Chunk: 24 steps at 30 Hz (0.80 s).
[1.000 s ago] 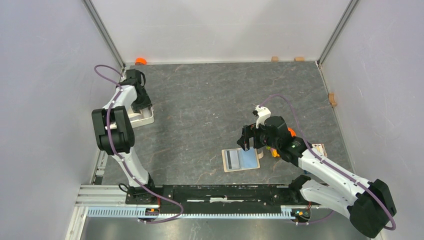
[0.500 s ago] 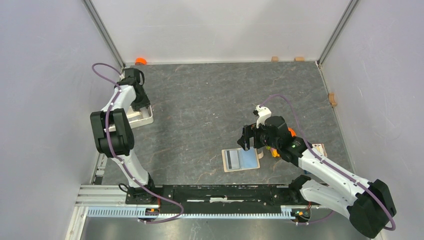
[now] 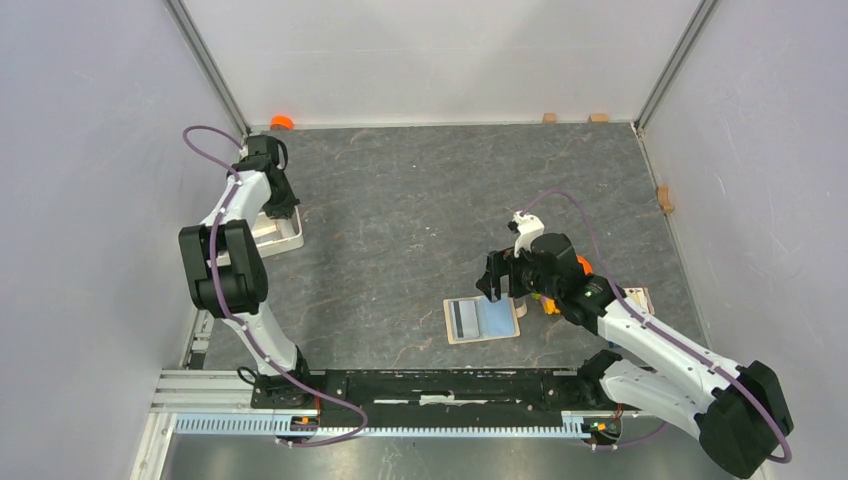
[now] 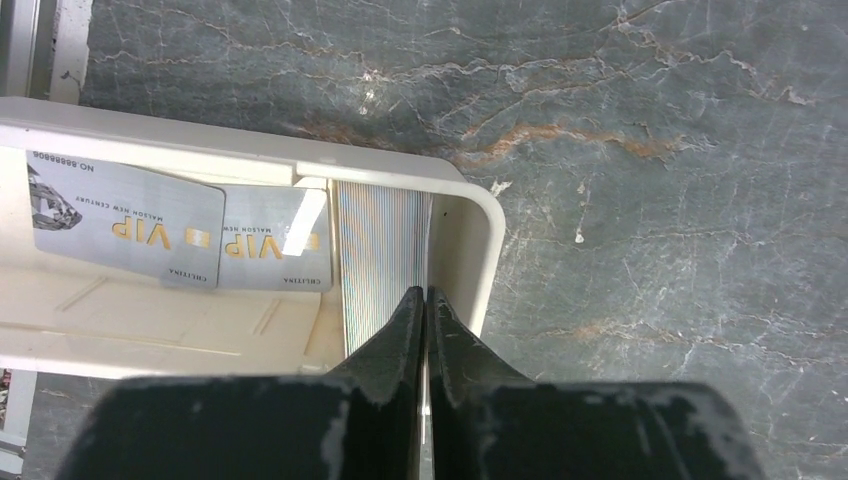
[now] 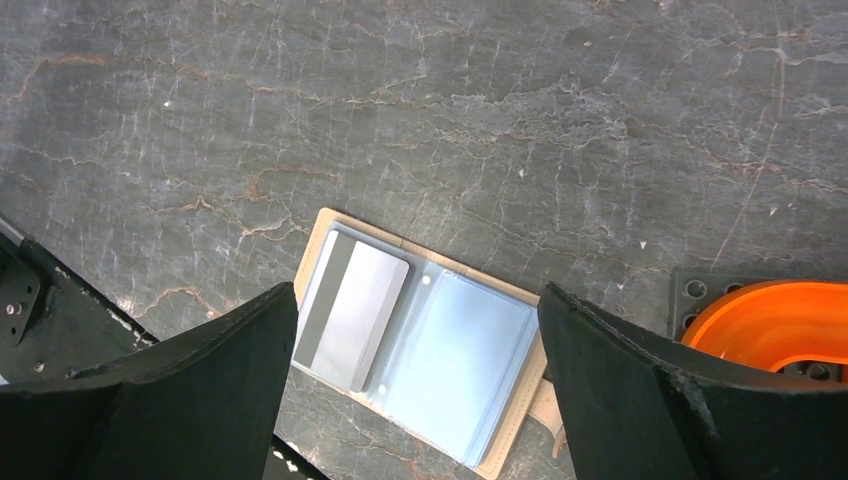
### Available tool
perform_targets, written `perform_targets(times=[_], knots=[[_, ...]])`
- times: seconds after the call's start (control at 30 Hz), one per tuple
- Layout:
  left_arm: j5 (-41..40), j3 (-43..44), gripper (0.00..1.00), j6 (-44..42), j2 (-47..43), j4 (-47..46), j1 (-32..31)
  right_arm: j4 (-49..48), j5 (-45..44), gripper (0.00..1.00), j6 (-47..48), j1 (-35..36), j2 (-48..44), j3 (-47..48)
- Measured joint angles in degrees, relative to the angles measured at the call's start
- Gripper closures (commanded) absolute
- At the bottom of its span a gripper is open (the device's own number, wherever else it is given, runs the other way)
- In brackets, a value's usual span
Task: Put the credit cards into the card holder
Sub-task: Pick up the credit card from the storage box.
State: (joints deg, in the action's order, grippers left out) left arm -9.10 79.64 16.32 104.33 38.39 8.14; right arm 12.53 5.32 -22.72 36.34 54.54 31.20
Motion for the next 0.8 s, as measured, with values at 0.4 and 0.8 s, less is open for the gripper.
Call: perform_targets(times=[0.4,0.8], knots=[[1.97,-4.24,0.98,-0.04,-10.49,-2.16,0.04,1.18,-7.08,0.02,2.25,-0.11,-5.38,-0.42],[5.88,-14.95,0.98,1.75,-33.27,-5.07,-4.31,9.53,-13.86,0.24,0.28,-0.15,-7.98,-1.79]])
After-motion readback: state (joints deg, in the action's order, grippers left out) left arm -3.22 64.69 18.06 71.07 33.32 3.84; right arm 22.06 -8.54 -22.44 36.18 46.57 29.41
